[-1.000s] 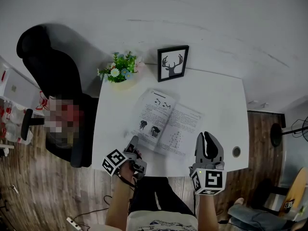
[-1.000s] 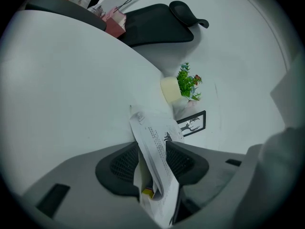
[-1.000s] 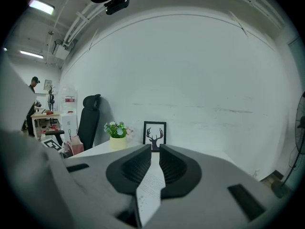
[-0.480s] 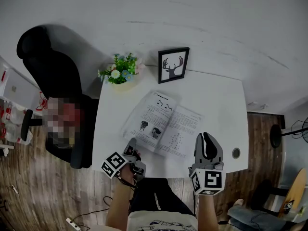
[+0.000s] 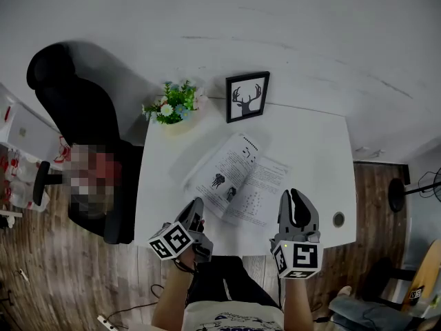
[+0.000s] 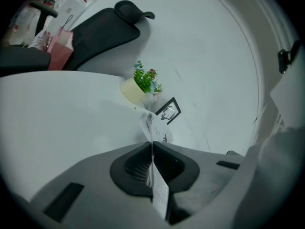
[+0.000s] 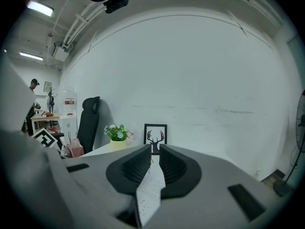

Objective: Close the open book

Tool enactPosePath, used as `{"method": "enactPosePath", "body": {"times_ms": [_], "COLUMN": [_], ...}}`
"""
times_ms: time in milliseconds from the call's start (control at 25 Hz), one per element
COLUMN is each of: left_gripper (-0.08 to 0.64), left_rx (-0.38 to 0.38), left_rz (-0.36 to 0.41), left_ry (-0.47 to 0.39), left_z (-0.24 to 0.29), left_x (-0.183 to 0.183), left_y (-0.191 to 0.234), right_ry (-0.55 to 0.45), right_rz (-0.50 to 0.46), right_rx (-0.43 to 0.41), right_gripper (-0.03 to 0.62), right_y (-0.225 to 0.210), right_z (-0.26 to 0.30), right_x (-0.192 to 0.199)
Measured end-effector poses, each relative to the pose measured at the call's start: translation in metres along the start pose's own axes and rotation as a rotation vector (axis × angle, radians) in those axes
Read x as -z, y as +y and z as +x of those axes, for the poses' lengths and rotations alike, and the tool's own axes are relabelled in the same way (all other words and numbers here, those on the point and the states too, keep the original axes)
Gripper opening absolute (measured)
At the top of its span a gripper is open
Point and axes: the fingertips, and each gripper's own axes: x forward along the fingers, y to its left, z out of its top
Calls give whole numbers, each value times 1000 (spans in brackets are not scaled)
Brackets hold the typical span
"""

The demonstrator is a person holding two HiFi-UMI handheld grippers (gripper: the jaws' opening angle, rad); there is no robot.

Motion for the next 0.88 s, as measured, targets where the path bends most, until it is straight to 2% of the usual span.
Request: {"method": "enactPosePath", "body": {"times_ms": [160, 440, 640, 800, 880], "left_gripper": [29, 28, 28, 28, 28], "left_rx": [41, 80, 106, 121, 126], "left_rz": [108, 250, 398, 454, 506], "left_ry": [42, 122, 205, 264, 294], "left_z": [6, 13, 20, 24, 26], "left_x": [6, 29, 54, 74, 84], "left_y": [-23, -51, -69, -76, -79], "right_ry": [-9, -17, -17, -12, -9], "right_rz": [5, 23, 39, 56, 66], "right_rx": [16, 67, 109, 153, 174], "right_gripper": [48, 48, 48, 48, 48], "right_y": [-7, -28, -43, -58, -66], "right_z": [-4, -17, -29, -41, -46], "right_x": [-3, -4, 0, 7, 10]}}
